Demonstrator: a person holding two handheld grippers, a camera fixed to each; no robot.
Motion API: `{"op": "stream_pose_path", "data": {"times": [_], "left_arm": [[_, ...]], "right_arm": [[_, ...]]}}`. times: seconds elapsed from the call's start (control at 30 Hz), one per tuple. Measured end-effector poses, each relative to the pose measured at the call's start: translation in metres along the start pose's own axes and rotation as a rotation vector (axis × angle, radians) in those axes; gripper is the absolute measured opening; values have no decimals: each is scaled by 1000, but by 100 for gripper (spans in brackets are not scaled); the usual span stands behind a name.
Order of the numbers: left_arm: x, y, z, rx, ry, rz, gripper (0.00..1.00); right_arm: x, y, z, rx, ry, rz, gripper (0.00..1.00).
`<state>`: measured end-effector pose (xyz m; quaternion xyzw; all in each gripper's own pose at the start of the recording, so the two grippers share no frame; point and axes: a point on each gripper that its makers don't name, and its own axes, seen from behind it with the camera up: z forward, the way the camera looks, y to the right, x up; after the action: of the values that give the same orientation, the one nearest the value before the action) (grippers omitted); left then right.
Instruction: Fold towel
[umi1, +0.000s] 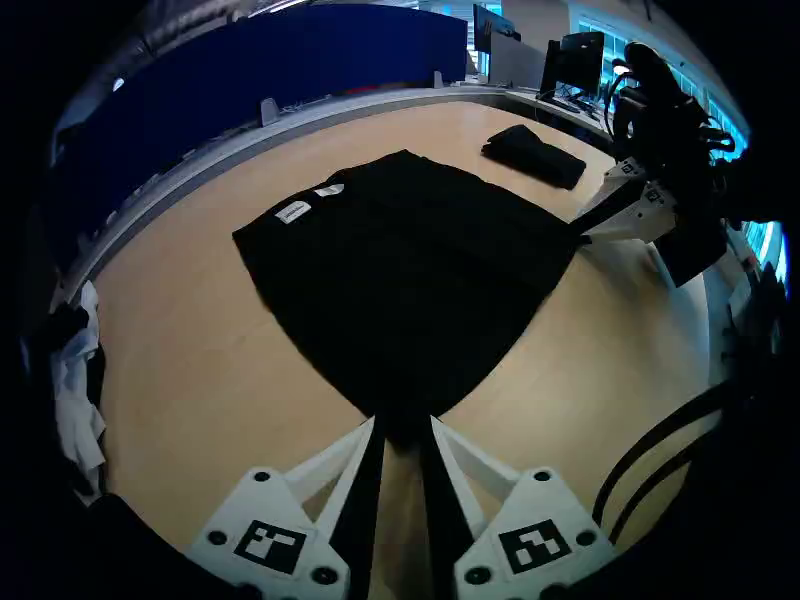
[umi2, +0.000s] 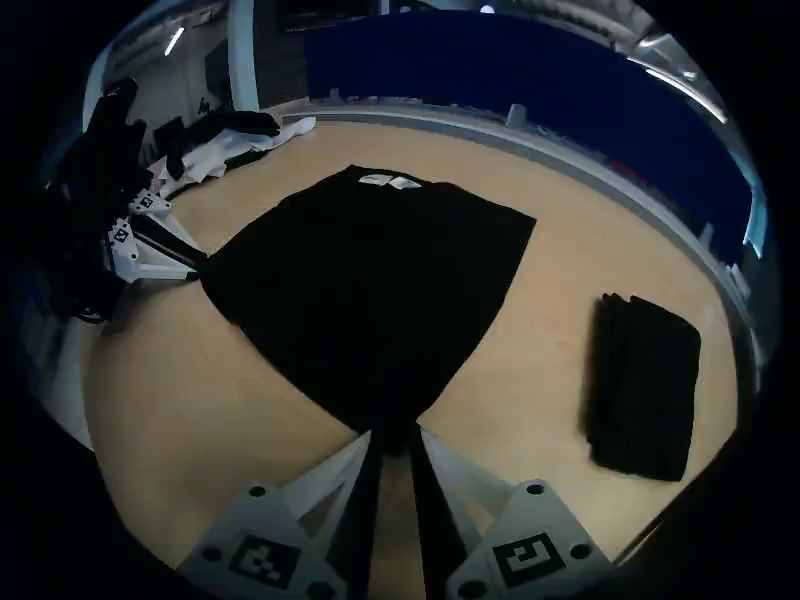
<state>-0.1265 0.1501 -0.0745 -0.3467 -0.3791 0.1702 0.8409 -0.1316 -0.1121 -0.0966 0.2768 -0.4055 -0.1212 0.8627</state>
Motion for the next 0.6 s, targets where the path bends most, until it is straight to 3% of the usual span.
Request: {"op": "stream_pose_path", "data": {"times": [0.3,0.6], "left_arm": [[0,-4,0,4,-9,-6,13],[4,-6,-2,11,-9,-2,11]], "right_arm": [[4,2,0,2,1,33,15],[12,3,-3,10,10,45,14]]}}
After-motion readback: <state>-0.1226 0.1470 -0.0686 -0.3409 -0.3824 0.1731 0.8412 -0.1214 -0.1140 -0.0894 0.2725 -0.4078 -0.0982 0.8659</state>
